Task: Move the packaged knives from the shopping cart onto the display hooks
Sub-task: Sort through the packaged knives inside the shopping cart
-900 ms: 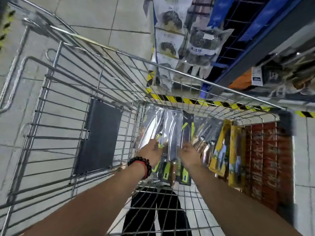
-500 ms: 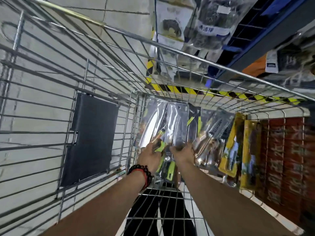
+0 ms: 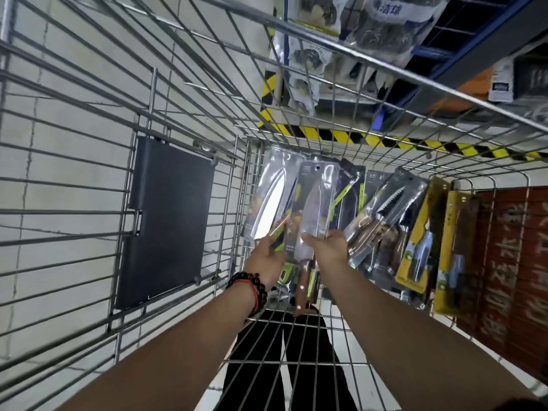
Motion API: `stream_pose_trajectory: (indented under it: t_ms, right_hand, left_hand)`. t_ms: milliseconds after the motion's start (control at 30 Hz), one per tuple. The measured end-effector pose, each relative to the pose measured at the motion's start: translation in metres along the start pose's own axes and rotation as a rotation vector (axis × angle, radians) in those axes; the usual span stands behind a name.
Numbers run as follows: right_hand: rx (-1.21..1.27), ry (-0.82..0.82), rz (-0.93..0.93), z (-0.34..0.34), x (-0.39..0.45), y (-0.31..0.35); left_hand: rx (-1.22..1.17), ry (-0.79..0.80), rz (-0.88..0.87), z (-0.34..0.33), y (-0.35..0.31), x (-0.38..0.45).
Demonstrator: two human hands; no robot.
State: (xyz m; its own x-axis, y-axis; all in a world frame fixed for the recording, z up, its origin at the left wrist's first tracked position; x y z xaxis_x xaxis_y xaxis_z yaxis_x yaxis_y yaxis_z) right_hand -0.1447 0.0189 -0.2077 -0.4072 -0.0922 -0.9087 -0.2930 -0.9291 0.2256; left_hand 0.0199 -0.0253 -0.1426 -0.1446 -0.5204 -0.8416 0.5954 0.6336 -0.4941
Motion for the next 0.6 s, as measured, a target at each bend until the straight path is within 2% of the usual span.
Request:
stream_pose_trajectory:
  t_ms: [100,200,300,367,500,600]
  right_hand:
    - [0.089,0.068,0.032,0.003,-0.018,0.004]
    - [0.199,0.207,0.001,0.004,-0.039,-0.001]
    - [0.149,0.310,0.027,0.003,-0.069,-0.003]
    - [0.110,0.345,0.078,0.000,-0.090,-0.002]
    - [0.176,0.414,0.105,-0.015,-0.122,-0.002]
    - [0.181,0.385,0.062,-0.020,-0.134,0.001]
  left_hand:
    - [-0.060,-0.015,0.016,0.009,0.001,-0.003]
    - [-0.226,-0.036,0.066,0.018,0.002,-0.006]
    - [-0.465,-0.001,0.111,0.019,-0.004,-0.014]
    - [-0.544,0.046,0.113,0.016,-0.004,-0.016]
    - [-0.545,0.036,0.076,0.031,-0.016,-0.032]
    - [-0.514,-0.073,0.026,0.054,-0.016,-0.040]
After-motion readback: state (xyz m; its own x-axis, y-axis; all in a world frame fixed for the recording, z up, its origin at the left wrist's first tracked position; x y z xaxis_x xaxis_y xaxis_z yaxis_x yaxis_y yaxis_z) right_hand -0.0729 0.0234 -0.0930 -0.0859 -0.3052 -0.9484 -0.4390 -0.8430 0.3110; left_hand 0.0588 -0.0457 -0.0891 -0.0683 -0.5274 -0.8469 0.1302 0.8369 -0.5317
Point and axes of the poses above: each hand's wrist, its own x-axis towards the middle knuckle, its own z-axis out of the back of the hand, y = z × x, the point moved 8 cm from there along x, towards the middle knuckle, and after that the axes turned 5 degrees about -z, right-handed, at the moved point
